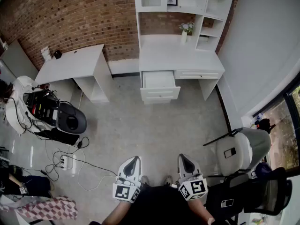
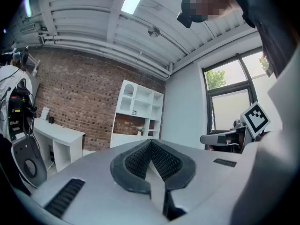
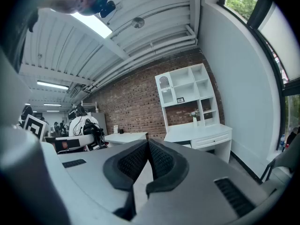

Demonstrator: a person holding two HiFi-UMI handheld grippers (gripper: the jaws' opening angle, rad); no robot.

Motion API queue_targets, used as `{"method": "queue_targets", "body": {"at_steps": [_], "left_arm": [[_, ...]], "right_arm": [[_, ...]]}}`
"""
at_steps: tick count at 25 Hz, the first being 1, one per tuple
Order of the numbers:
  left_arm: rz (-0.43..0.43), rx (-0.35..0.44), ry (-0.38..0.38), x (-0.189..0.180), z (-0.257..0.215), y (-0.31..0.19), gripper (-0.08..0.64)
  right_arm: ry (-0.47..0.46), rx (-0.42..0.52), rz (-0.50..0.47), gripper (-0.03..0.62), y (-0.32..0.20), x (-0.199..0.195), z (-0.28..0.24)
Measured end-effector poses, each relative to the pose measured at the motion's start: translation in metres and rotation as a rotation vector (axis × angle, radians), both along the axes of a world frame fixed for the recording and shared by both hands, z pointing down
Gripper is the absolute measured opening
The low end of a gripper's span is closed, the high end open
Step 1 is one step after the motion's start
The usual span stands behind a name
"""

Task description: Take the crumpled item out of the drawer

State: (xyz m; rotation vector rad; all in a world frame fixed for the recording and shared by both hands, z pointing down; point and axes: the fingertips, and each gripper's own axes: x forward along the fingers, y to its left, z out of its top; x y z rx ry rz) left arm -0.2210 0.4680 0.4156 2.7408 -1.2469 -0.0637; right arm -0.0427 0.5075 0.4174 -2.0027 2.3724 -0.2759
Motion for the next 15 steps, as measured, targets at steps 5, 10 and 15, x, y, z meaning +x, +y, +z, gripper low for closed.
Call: {"method": "queue_targets", "body": {"at_steps": [5,10,15], "left_arm": [[0.002,0.006,0.006,-0.003,0.003,0.002,0.023],[-0.004,-0.001,0.008,0.000,-0.004,0.000,0.023],[0.009,-0.005,0.006,0.008,-0.004,0.002,0.023]], "right_arm": [[-0.002,0.002,-0.003,0.014,0.002,-0.005,0.005],[-0.005,0.001,-0.012,0.014,0.000,-0.003,-0.003],[-0.028,0.005,-0.017,0.014,0.001,-0.001,-0.004]]}}
